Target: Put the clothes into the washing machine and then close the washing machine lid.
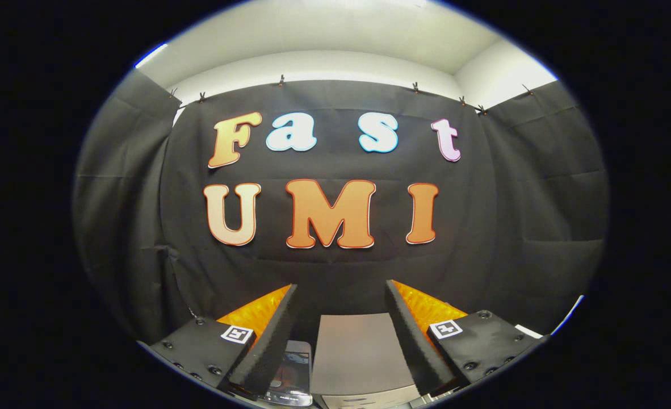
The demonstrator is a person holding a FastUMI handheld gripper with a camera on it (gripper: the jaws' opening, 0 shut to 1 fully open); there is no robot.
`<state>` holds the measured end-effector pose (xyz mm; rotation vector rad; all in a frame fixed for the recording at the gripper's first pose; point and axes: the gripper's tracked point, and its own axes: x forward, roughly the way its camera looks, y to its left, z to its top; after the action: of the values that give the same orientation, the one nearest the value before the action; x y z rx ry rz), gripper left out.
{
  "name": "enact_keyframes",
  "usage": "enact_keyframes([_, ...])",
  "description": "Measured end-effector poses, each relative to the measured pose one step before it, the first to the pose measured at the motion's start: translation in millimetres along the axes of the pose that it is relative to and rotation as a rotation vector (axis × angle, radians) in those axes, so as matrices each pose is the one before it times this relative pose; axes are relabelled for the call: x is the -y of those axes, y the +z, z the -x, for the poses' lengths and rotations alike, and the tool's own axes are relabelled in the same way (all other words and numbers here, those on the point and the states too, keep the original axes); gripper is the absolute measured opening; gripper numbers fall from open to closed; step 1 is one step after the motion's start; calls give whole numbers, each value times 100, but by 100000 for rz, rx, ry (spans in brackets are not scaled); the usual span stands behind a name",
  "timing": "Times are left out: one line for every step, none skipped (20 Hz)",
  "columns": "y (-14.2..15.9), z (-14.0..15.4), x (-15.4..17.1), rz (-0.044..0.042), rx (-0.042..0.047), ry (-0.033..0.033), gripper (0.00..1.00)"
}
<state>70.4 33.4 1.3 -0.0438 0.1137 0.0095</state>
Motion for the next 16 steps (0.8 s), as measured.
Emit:
enact_keyframes([195, 409, 954, -336, -173, -204, 97])
enact_keyframes([404, 427, 1028, 268, 741, 76, 97])
enact_keyframes([234, 255, 946, 644, 795, -622, 97])
enact_keyframes([281, 269, 1068, -75, 972, -530, 97])
enact_keyframes([180, 188, 690, -664, 756, -13, 97])
enact_keyframes([179, 326, 711, -928, 1043, 140, 97])
enact_keyframes([-13, 47, 888, -173, 25, -358, 97])
enact_keyframes([-176, 24, 840, 478, -189, -702, 97])
enact_keyframes([-109, 46, 702, 472, -145, -586, 97])
enact_keyframes([317, 128, 420, 134, 425, 358, 97])
enact_keyframes([314, 94, 188, -270, 451, 262, 97])
enact_keyframes([101, 114, 115, 286, 179, 370, 97])
enact_keyframes([84, -118, 88, 126, 60, 291, 97])
enact_keyframes([146, -6, 34, 42, 252, 779, 97])
enact_keyframes([82, -112, -143, -234, 51, 620, 97])
enact_keyframes([-90, -167, -138, -377, -443, 693, 97])
